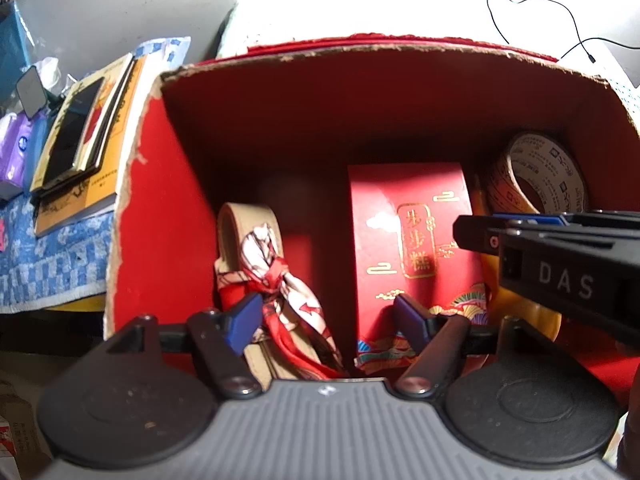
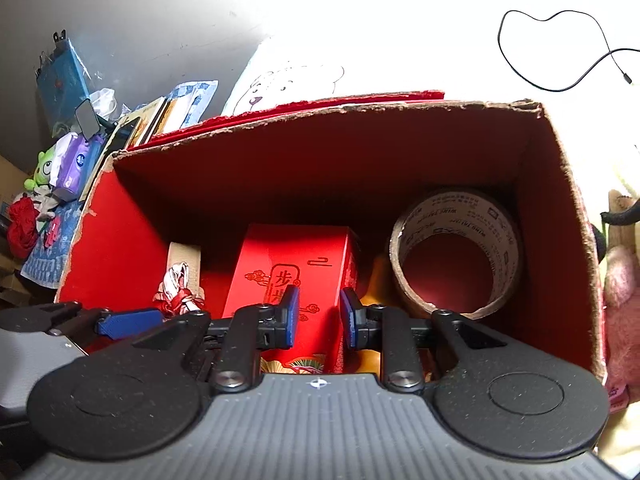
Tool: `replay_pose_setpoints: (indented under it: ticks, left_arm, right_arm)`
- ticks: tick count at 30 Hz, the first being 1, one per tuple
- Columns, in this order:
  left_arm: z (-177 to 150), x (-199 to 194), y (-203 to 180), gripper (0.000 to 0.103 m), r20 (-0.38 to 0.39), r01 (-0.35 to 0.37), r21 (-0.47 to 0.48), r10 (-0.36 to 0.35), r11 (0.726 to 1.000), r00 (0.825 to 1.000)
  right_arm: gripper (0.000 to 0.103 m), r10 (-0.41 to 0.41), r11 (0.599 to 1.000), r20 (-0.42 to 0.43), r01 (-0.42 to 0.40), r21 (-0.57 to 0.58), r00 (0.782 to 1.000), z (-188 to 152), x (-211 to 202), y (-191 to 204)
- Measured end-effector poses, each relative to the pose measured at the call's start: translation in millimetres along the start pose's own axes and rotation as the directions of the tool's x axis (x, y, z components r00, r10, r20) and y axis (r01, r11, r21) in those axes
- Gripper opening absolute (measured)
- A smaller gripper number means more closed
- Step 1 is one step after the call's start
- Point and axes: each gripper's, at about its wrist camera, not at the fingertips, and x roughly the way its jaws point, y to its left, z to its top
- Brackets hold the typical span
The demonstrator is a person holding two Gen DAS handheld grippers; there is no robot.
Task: Organize objects
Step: 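Withdraw the right gripper up and back out of the box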
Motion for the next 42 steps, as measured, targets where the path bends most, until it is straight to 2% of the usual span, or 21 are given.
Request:
replay_pose_setpoints:
  ticks: [5,14,18,25,28,42]
  left_arm:
    - [-2,-4,-4,0.078,0.015,-0.007,0.000,0.007,1.000,1.000]
    - [-6,-19,-8,0.091,0.055,-0.002,0.001,0.002,1.000,0.998]
    - [-11,-27,-10,0.091,0.063,0.026,-0.012,-0.025,1.000,0.998]
    - [-19,-41,-12,0.093,0.094,-0.009,-0.015,0.010,1.000,0.995]
    - [-23,-48,-17,0.099,0.120,-0.024,-0.001,0.024,1.000,0.992]
    - [-34,-69,-22,0.099,0.159,-0.003,0.013,0.001,1.000,0.987]
  right_arm:
    - [0.025,-0.010,1.000,0.009,0.010,0.000,1.000,-2,-3,0]
    - [0.025,-0.035,0.999,0.055,0.036,-0.019,0.998,-10,-14,3]
    - [0.025,-0.052,0.998,0.080,0.054,-0.021,0.995,-14,-24,3]
    - [0.025,-0.079,0.997,0.122,0.081,-0.014,0.989,-23,-42,3]
    - [0.025,-0.085,0.996,0.141,0.087,-0.006,0.986,-27,-51,4]
    - [0.027,-0.126,0.991,0.203,0.114,0.073,0.971,-46,-79,0]
